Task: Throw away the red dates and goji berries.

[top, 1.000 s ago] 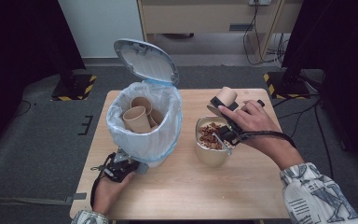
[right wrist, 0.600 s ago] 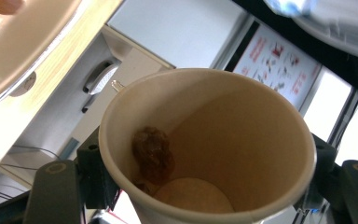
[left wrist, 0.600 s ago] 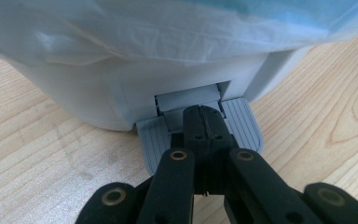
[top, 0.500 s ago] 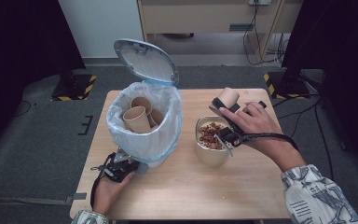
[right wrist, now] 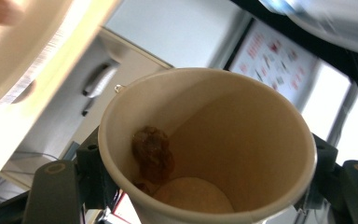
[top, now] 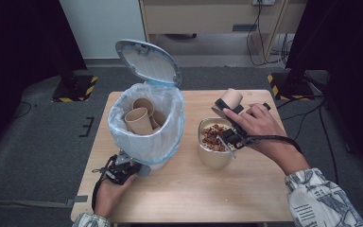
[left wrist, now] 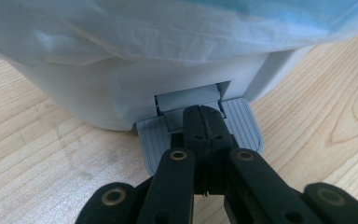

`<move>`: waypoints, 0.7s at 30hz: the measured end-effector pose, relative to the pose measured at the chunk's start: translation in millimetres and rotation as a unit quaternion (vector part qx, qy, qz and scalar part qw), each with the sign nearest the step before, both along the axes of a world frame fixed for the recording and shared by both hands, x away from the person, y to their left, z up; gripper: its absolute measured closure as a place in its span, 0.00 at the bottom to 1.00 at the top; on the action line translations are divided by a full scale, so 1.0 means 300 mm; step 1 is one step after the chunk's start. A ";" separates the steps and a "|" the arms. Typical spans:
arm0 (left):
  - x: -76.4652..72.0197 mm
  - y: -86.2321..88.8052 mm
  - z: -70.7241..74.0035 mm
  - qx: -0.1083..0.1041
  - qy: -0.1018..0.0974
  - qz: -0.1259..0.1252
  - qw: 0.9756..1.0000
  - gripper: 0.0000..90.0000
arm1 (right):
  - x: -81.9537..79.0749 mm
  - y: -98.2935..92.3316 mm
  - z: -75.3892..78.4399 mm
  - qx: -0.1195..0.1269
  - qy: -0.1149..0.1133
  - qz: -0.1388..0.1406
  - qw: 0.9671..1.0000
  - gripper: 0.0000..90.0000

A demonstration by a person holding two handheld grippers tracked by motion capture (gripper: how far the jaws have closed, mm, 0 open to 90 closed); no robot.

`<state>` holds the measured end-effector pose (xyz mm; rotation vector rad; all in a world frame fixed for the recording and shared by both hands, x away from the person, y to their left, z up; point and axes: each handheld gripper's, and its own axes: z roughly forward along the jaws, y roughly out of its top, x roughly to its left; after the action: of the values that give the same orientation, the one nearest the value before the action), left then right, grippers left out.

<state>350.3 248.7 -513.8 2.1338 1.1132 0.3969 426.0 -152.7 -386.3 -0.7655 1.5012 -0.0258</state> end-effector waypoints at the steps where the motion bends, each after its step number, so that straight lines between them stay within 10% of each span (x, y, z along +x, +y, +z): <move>1: 0.000 0.000 0.000 0.000 0.000 0.000 1.000 1.00 | 0.002 -0.003 0.011 0.025 -0.002 -0.006 1.000 0.30; 2: 0.000 0.000 0.000 0.000 0.000 0.000 1.000 1.00 | 0.001 -0.001 0.003 0.025 0.009 -0.006 1.000 0.30; 4: 0.000 0.000 0.000 0.000 0.000 0.000 1.000 1.00 | -0.007 0.008 -0.058 -0.073 0.022 0.012 0.997 0.30; 17: 0.001 0.001 0.000 -0.001 0.001 0.000 1.000 1.00 | 0.000 0.024 -0.032 -0.029 0.019 0.001 0.999 0.32; 20: 0.000 0.001 0.000 -0.001 0.001 -0.001 1.000 1.00 | -0.008 0.040 -0.058 -0.064 0.033 0.017 0.997 0.33; 21: 0.000 0.000 0.000 0.000 0.001 0.000 1.000 1.00 | 0.004 0.033 -0.036 -0.031 0.028 0.001 0.999 0.33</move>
<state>350.3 248.8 -513.8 2.1337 1.1139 0.3956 427.3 -142.7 -397.0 -0.8221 1.5597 -0.0497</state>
